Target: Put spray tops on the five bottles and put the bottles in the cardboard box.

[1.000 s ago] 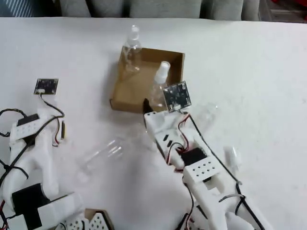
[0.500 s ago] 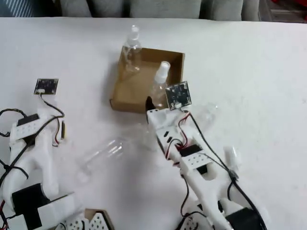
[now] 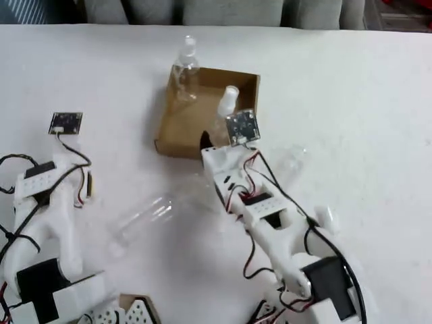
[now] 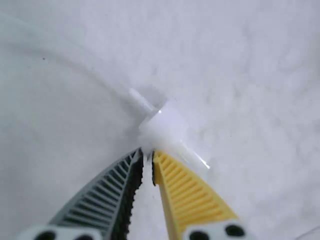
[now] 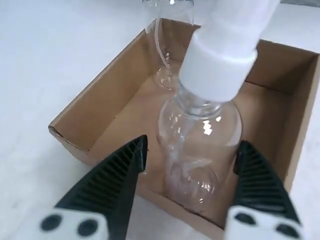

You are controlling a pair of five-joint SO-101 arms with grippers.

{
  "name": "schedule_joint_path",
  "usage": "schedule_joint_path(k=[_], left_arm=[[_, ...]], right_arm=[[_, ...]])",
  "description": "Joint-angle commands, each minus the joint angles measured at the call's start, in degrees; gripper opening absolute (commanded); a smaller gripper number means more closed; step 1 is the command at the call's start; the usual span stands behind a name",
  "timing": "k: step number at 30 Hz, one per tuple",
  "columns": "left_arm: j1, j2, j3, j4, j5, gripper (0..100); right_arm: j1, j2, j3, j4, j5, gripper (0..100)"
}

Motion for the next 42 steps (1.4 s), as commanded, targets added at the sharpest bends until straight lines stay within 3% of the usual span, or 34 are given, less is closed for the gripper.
schedule_joint_path(k=[1,24,33,42], left_arm=[[0.4,-2.1,-0.3,-1.1,-0.7,5],[0.4,-2.1,-0.2,-1.1,-0.7,5],[0.4,-2.1,-0.2,-1.2,-0.7,5],[0.4,-2.1,-0.2,-1.2,-0.7,5]], right_arm=[[0.9,0.7,-3.9,-1.2,0.9,24.5],[4.6,8.9,-11.3,-1.0,1.3,24.3],[4.7,9.0,-11.3,-1.2,1.4,3.5],[5.2,9.5,-13.5,-1.3,1.4,2.0]])
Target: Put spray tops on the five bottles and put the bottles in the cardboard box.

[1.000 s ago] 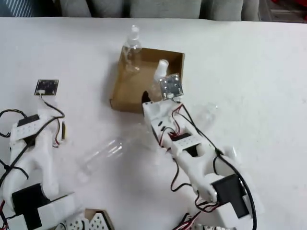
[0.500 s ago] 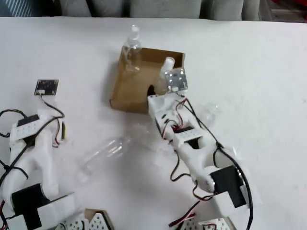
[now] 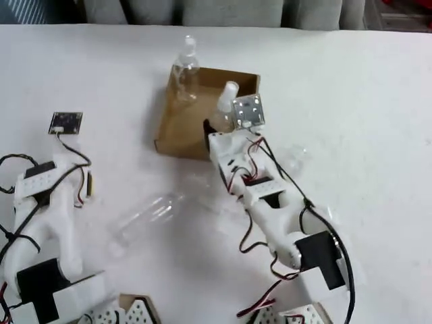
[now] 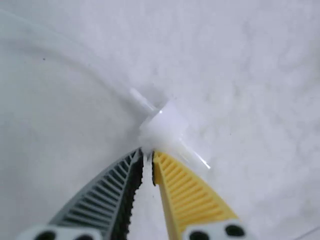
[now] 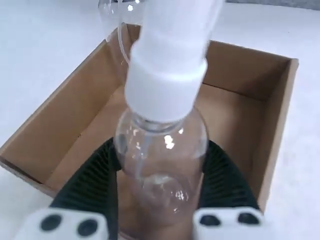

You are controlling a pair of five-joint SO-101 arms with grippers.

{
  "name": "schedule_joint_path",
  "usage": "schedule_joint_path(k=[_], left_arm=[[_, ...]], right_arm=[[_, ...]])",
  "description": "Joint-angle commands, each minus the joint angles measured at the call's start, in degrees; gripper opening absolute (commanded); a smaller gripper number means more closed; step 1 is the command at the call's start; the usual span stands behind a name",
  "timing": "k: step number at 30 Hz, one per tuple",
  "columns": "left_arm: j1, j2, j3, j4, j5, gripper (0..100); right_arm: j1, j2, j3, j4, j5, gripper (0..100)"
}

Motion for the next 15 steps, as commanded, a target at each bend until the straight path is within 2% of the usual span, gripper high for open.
schedule_joint_path(k=[1,15], left_arm=[[0.4,-2.1,-0.2,-1.2,-0.7,5],[0.4,-2.1,-0.2,-1.3,-0.7,5]], right_arm=[[1.1,-0.5,-4.0,-1.3,0.7,2.0],[1.6,6.8,-16.0,-1.3,0.7,2.0]])
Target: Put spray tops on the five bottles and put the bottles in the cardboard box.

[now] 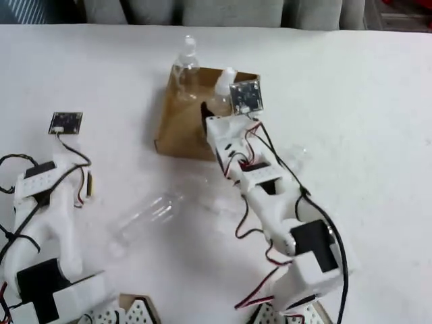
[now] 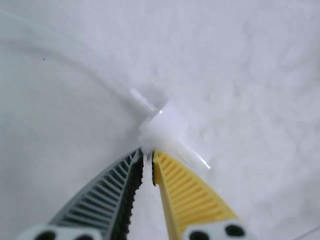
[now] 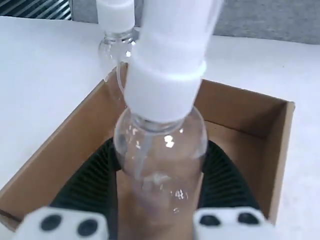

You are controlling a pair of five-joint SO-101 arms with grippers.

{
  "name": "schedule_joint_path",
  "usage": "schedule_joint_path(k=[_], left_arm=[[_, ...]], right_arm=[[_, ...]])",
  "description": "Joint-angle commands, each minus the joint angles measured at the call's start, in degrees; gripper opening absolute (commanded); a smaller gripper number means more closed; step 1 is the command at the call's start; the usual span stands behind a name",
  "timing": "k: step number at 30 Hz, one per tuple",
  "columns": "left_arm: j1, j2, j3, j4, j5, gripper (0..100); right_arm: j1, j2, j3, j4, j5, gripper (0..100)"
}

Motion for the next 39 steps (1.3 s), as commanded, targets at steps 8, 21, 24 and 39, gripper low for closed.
schedule_joint_path(k=[8,21,24,39], left_arm=[[0.4,-2.1,-0.2,-1.4,-0.7,5],[0.4,-2.1,-0.2,-1.4,-0.7,5],[0.4,-2.1,-0.2,-1.4,-0.7,5],[0.4,-2.1,-0.1,-1.4,-0.7,5]], right_arm=[[2.2,5.7,-13.0,-1.2,0.8,2.0],[2.1,13.5,-20.7,-1.2,7.9,2.0],[2.1,13.8,-20.8,-1.2,7.9,2.1],[2.4,18.0,-25.9,-0.9,7.9,2.2]])
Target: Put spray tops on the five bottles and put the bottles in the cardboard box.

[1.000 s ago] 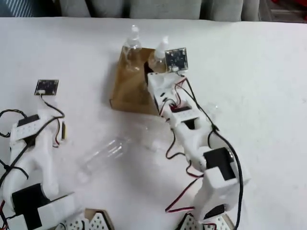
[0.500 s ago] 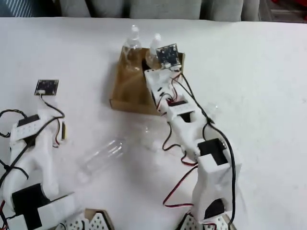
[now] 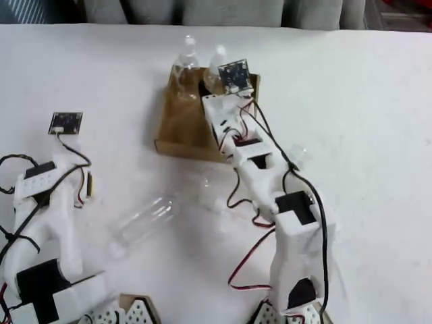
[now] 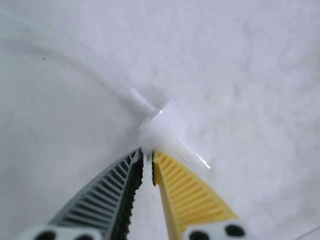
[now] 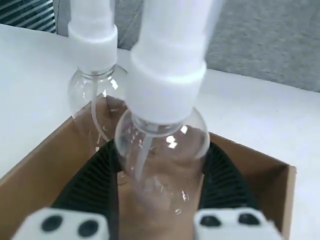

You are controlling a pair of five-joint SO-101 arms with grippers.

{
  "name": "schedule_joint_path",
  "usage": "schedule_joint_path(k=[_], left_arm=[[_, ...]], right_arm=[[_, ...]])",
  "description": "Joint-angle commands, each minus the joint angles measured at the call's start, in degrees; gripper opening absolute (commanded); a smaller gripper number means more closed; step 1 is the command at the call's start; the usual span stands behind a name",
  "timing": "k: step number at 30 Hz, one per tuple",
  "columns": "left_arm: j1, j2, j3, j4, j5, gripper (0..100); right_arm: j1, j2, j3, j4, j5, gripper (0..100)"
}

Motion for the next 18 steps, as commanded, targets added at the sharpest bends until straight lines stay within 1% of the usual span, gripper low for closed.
schedule_joint_path(k=[1,12,18], left_arm=[[0.4,-2.1,-0.1,-1.4,-0.7,5],[0.4,-2.1,-0.1,-1.4,-0.7,5],[0.4,-2.1,0.0,-1.3,-0.7,5]], right_arm=[[0.8,-0.5,-3.5,-0.9,0.7,2.2],[1.5,0.2,-3.7,-0.9,0.8,2.4],[2.2,3.6,-6.6,-0.8,0.8,2.4]])
